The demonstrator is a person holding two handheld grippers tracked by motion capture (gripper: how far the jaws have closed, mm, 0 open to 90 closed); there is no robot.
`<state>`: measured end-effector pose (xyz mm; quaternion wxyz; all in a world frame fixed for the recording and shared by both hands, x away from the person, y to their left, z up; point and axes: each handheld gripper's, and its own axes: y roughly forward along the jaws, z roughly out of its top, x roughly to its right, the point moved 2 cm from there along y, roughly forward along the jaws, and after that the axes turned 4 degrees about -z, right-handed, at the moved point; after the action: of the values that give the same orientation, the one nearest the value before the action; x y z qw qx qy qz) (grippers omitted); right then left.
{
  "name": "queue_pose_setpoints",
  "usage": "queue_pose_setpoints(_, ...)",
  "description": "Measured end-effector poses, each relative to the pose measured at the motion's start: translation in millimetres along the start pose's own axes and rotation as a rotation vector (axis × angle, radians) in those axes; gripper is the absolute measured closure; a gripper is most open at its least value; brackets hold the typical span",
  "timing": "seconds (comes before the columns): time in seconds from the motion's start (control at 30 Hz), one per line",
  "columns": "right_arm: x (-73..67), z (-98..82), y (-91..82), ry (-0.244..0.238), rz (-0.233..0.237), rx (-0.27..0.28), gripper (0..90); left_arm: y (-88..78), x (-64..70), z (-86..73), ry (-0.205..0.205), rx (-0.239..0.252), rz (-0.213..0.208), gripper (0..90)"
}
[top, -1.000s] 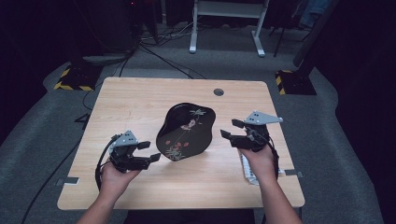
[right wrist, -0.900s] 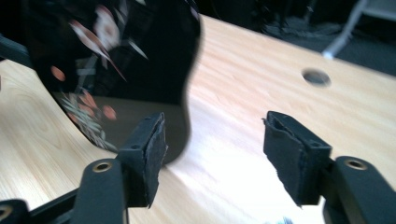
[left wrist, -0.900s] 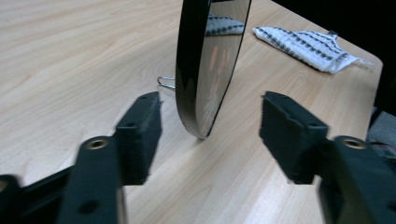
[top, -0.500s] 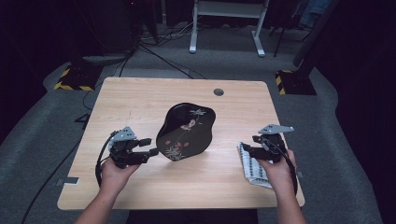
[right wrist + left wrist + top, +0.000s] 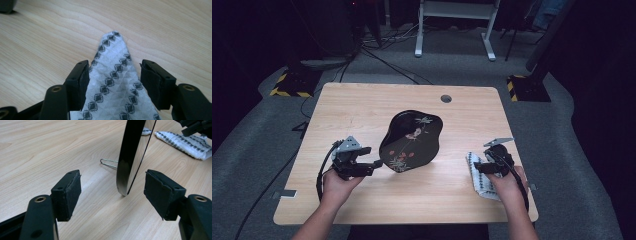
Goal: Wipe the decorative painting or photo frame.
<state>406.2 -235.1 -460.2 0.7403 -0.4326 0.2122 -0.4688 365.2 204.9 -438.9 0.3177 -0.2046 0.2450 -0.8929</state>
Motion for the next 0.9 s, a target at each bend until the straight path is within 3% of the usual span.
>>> queue_pose_setpoints(0.13,-2.4,-2.2,11.3,-0.016,-0.002,-0.036,41.5,3.4,-1.5,-0.7,-0.019,-0.005,-0.014,29.3)
queue_pose_setpoints(0.3,-4.6,-4.1,23.0,-0.012,0.008,-0.087,42.1,6.0,-1.2,-1.2,-0.011,-0.011,-0.020,31.1)
queue_pose_setpoints(0.5,-3.7,-6.2,27.7,0.019,0.049,-0.098,51.5,7.7,-0.9,-0.3,-0.012,-0.010,-0.047,33.4)
queue_pose_setpoints(0.63,-8.5,-5.7,26.6,0.012,0.088,-0.096,70.9,8.0,-1.4,2.2,-0.009,0.004,-0.056,33.1)
queue_pose_setpoints(0.7,-9.5,-5.2,26.4,0.005,0.093,-0.098,72.7,8.4,-1.7,4.4,-0.014,0.007,-0.079,33.7)
queue_pose_setpoints(0.9,-12.7,-3.5,22.3,-0.025,0.065,-0.085,77.3,13.4,-3.3,9.9,0.019,0.018,-0.085,35.5)
